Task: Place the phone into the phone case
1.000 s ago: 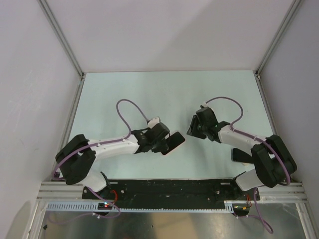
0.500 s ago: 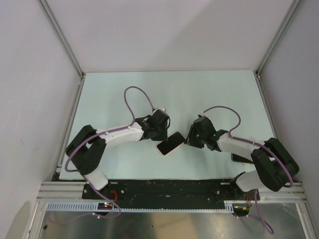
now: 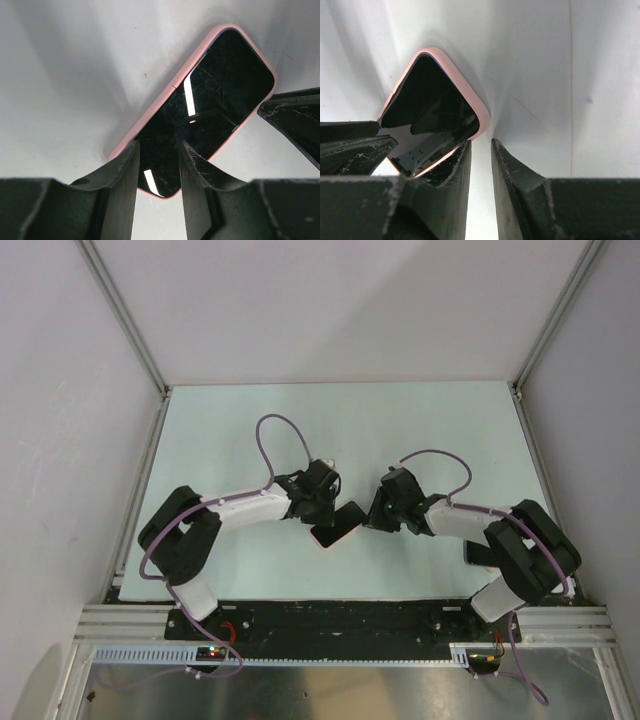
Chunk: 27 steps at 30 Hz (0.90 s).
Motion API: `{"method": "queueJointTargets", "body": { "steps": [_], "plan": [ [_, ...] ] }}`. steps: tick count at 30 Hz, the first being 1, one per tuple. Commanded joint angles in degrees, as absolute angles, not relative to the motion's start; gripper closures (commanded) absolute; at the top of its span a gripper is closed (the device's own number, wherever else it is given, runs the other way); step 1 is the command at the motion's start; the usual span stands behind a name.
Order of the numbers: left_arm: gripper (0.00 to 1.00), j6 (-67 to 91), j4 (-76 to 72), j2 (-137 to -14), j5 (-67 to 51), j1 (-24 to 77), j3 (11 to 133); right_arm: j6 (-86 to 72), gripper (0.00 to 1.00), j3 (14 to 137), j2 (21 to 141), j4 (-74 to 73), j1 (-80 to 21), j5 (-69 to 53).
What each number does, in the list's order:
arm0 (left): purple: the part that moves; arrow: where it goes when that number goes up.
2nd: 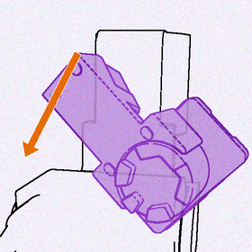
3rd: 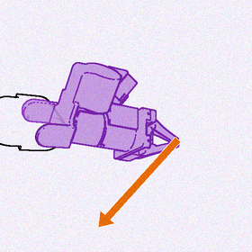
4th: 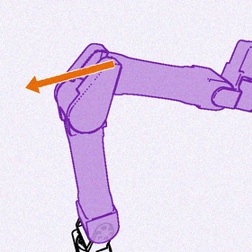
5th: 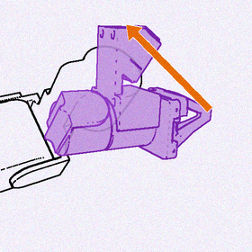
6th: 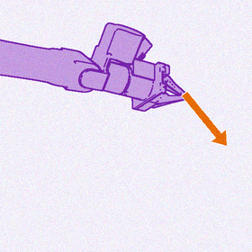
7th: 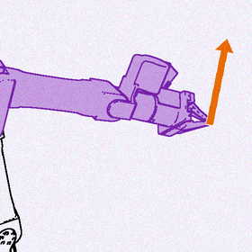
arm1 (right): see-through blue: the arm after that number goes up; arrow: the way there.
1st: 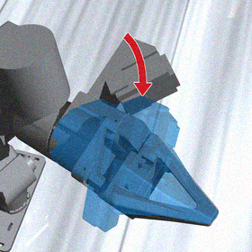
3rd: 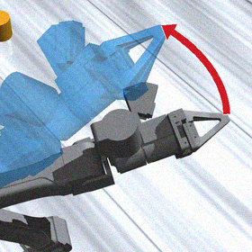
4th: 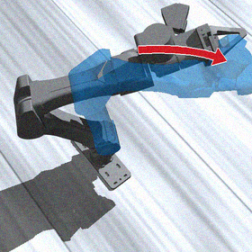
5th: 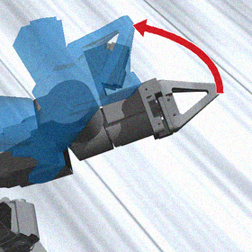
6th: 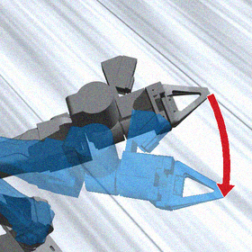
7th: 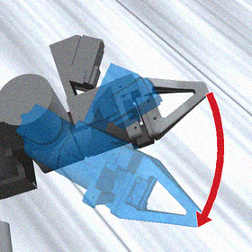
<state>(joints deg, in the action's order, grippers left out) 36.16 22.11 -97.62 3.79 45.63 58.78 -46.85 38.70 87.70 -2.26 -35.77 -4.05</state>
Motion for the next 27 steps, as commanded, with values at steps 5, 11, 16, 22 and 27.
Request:
{"method": "queueJointTargets", "body": {
  "steps": [5, 11, 16, 22, 27],
  "plan": [
    [0.56, 33.5, 23.5, -94.2, 6.6, 43.6, 56.5, -44.4, 0.72, 46.5, 96.4, 1.8, -34.1, -3.3],
    [0.53, 33.0, 24.0, -92.6, 7.8, 41.9, 56.5, -42.3, 0.73, 50.9, 100.4, 0.9, -32.9, -3.6],
    [0.52, 31.6, 24.7, -93.6, 5.5, 38.9, 57.5, -40.9, 0.73, 53.3, 101.4, 0.3, -32.4, -4.3],
    [0.53, 31.4, 25.1, -92.7, 5.9, 38.2, 56.7, -39.5, 0.73, 55.3, 102.3, 0.3, -32.4, -5.0],
    [0.55, 30.5, 25.2, -94.0, 4.4, 38.1, 57.1, -39.3, 0.72, 55.4, 102.1, -1.1, -32.5, -5.7]
  ]
}}
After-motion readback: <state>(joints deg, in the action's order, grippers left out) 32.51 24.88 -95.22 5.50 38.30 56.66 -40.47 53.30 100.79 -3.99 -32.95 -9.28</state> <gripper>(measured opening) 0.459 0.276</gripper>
